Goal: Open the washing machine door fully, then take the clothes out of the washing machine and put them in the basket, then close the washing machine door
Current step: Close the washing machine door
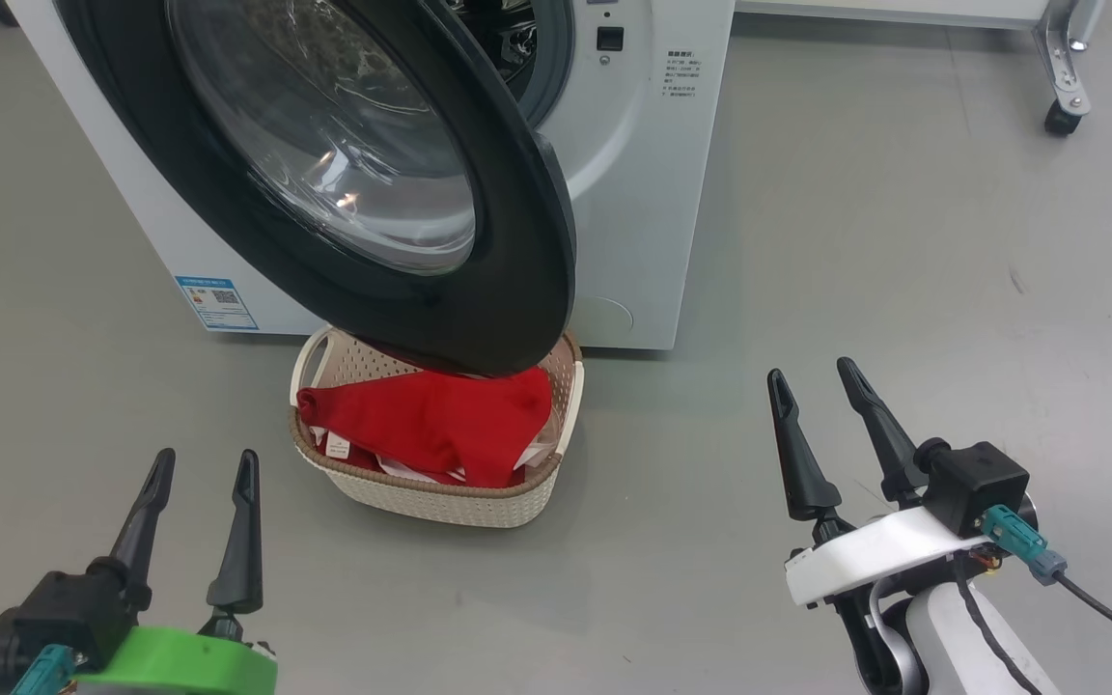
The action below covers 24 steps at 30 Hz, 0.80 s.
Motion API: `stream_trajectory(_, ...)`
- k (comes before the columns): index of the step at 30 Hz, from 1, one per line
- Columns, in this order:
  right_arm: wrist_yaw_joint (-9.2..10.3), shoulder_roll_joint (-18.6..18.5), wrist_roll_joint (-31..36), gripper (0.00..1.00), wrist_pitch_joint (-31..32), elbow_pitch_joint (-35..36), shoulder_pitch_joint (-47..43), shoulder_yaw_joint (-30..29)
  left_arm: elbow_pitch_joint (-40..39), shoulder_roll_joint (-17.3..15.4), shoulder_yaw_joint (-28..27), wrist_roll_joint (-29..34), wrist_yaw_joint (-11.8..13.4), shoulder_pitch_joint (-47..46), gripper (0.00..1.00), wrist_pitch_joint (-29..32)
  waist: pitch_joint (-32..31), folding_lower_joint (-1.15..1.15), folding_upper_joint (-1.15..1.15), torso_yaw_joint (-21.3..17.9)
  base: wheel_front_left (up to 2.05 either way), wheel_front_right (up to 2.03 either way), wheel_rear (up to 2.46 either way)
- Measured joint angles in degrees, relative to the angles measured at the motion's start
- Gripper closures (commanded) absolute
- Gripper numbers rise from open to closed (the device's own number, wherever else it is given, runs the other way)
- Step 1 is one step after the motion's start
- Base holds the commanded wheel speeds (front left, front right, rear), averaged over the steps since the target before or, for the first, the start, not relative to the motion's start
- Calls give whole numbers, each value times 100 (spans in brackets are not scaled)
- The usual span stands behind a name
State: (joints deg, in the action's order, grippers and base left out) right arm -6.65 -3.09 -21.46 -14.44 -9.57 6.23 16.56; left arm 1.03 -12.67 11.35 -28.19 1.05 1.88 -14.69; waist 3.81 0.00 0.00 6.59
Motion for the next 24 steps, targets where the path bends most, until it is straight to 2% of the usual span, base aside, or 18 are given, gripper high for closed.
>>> stream_trajectory(24,-31,0,0,0,0,-13,0,40,-142,303,-207,425,-149,247,0,0,29,0,0,-73,0,0,0)
